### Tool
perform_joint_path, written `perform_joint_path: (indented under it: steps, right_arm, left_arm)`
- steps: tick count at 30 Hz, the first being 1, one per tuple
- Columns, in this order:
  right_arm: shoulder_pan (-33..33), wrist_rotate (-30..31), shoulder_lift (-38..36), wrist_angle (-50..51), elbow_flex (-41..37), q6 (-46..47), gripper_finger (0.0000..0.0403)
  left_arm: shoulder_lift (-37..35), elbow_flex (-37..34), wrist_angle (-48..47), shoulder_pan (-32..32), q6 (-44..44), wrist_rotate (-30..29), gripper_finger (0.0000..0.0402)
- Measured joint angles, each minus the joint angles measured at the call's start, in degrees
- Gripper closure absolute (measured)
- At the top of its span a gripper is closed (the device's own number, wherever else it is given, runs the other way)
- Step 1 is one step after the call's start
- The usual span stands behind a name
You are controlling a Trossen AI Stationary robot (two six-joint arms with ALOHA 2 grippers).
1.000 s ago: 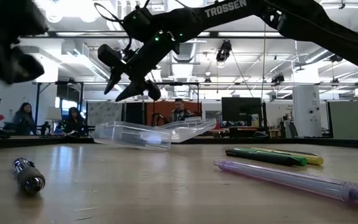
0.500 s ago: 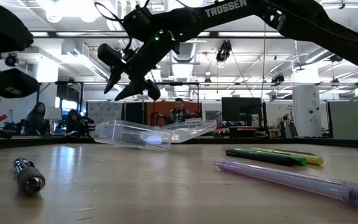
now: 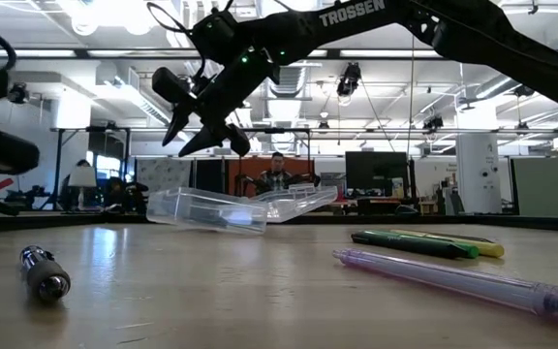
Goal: Pick & place school supplies into a supply box
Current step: Put the black pen into the transparent supply box
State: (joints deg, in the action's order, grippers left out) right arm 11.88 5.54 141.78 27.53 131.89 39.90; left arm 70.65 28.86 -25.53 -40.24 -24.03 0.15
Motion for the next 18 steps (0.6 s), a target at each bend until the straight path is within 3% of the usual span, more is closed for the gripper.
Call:
perform_joint_path:
  steps: [4, 8, 11, 14, 18]
  right_arm:
    - [0.0, 0.0, 0.0, 0.0, 0.0, 0.0, 0.0255]
    - [0.0, 0.0, 0.0, 0.0, 0.0, 0.0, 0.0255]
    - [0.0, 0.0, 0.0, 0.0, 0.0, 0.0, 0.0259]
    - [0.0, 0.0, 0.0, 0.0, 0.0, 0.0, 0.0262]
    - [0.0, 0.0, 0.0, 0.0, 0.0, 0.0, 0.0266]
  left_arm:
    - [5.0, 0.2, 0.6, -0.1, 0.0, -3.5, 0.0281]
    - [9.0, 0.4, 0.5, 0.0, 0.0, -2.1, 0.0286]
    - [9.9, 0.5, 0.1, 0.1, -0.7, -1.9, 0.0318]
    - [9.6, 0.4, 0.4, 0.7, -0.7, -1.3, 0.0375]
    - [8.4, 0.2, 0.6, 2.5, -1.7, 0.8, 0.0386]
